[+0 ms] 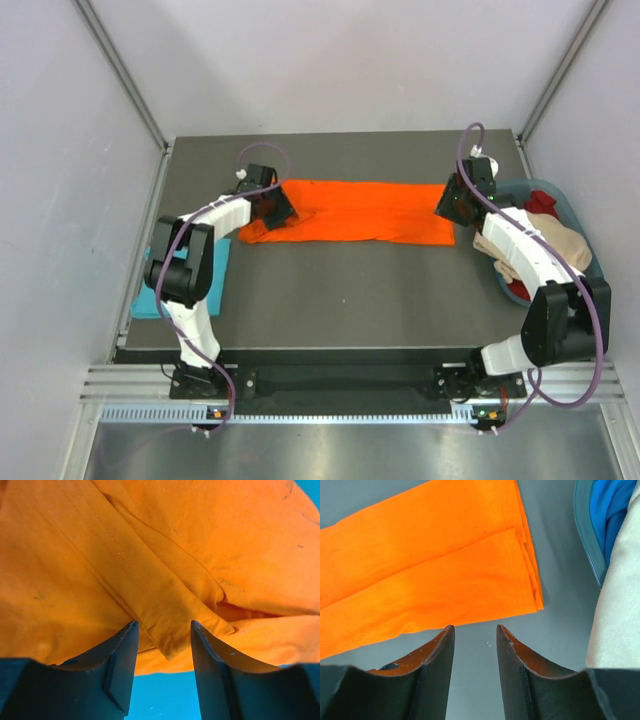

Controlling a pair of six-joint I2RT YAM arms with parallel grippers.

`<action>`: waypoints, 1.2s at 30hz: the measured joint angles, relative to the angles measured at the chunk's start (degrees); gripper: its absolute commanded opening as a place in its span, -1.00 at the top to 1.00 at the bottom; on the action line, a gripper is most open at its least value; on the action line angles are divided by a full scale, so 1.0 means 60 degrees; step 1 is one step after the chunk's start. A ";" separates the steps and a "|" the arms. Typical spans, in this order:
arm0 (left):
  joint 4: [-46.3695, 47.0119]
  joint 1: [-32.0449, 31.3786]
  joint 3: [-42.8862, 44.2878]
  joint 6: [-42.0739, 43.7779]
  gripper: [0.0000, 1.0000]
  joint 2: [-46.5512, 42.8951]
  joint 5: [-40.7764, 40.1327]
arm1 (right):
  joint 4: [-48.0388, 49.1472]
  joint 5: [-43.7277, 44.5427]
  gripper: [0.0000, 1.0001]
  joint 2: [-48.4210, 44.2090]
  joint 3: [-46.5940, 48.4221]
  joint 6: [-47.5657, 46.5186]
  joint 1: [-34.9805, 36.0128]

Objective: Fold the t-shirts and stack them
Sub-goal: Fold the tshirt

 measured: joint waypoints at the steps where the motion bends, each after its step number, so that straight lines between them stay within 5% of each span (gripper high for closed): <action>1: 0.0036 -0.0036 0.0000 -0.0066 0.04 0.0058 -0.0004 | 0.0000 -0.0018 0.21 -0.0047 0.0000 0.0000 0.0000; 8: 0.0109 -0.0226 0.0026 -0.0302 0.37 0.0415 -0.0040 | 0.0000 -0.0036 0.20 -0.0135 0.0000 -0.0004 0.0000; 26: 0.0302 -0.0342 0.2259 -0.0102 0.39 0.1228 -0.0193 | 0.0022 -0.0120 0.18 -0.0149 -0.0015 -0.0011 0.0000; 29: 0.0073 -0.0368 0.2820 0.0102 0.24 0.1483 -0.0375 | 0.0135 -0.0492 0.17 -0.0149 -0.0018 -0.0197 0.0015; 36: -0.0463 0.0514 0.1712 0.0430 0.21 0.0178 -0.0707 | 0.1829 -0.1792 0.22 0.0229 0.0000 -0.1767 0.1249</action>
